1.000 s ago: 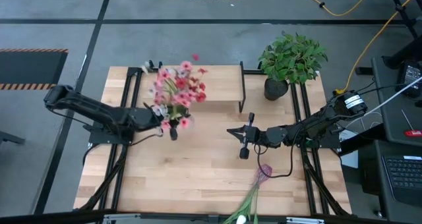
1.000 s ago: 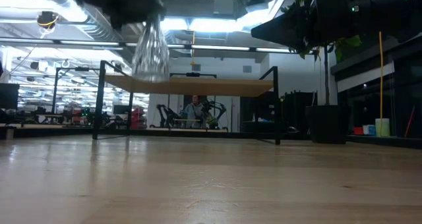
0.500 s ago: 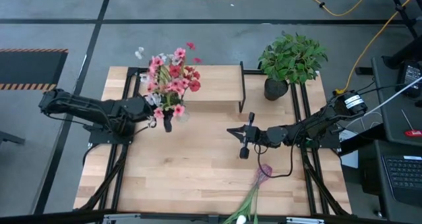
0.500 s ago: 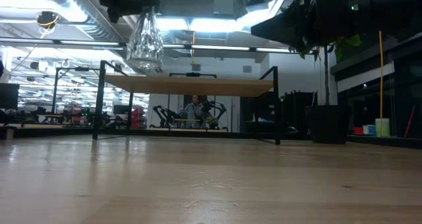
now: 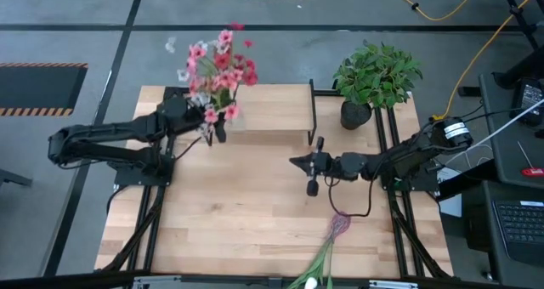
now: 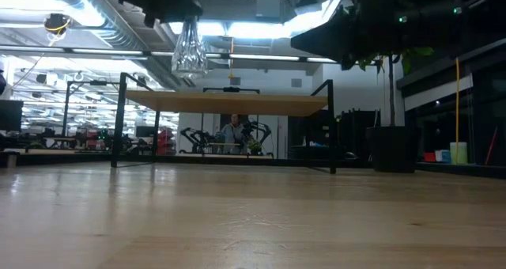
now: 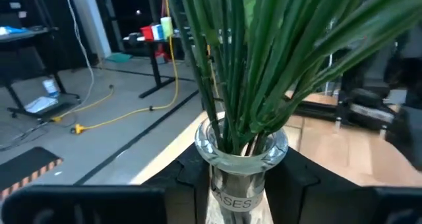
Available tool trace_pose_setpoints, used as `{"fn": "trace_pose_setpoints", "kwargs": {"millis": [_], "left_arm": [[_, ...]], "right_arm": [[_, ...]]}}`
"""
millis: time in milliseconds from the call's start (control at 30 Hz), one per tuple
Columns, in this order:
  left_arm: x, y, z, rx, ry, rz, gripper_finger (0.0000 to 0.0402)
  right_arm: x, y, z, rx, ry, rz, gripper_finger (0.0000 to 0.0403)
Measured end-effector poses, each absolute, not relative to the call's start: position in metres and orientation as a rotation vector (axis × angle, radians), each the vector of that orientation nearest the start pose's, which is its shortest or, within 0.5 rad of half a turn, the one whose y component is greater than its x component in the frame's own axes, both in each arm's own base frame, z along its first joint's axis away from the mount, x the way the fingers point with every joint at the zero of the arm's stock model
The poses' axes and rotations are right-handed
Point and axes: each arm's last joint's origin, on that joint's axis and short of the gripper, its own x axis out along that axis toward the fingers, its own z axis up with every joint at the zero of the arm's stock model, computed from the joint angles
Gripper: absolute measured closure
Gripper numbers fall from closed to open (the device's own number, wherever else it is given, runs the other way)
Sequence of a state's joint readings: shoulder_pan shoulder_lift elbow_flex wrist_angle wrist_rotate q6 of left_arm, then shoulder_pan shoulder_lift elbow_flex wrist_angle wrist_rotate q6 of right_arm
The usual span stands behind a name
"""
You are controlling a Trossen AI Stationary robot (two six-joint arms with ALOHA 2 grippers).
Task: Pick and place flowers into a vace then onto a shelf
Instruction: Put the transparent vase on the shelf
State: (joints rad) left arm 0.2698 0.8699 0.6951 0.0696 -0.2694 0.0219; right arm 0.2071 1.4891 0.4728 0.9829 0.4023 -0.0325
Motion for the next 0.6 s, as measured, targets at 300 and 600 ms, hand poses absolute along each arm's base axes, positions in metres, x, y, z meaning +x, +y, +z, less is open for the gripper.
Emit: {"fn": "trace_pose_setpoints", "kwargs": {"millis": [300, 600], "left_arm": [[0.189, 0.101, 0.321, 0.03, 0.137, 0.607, 0.0303], [0.178, 0.122, 0.321, 0.009, 0.151, 0.701, 0.0303]], "right_arm": [[0.27, 0.043, 0.185, -0.073, 0.057, -0.124, 0.0389], [0.27, 0.043, 0.185, -0.112, 0.06, -0.123, 0.0389]]}}
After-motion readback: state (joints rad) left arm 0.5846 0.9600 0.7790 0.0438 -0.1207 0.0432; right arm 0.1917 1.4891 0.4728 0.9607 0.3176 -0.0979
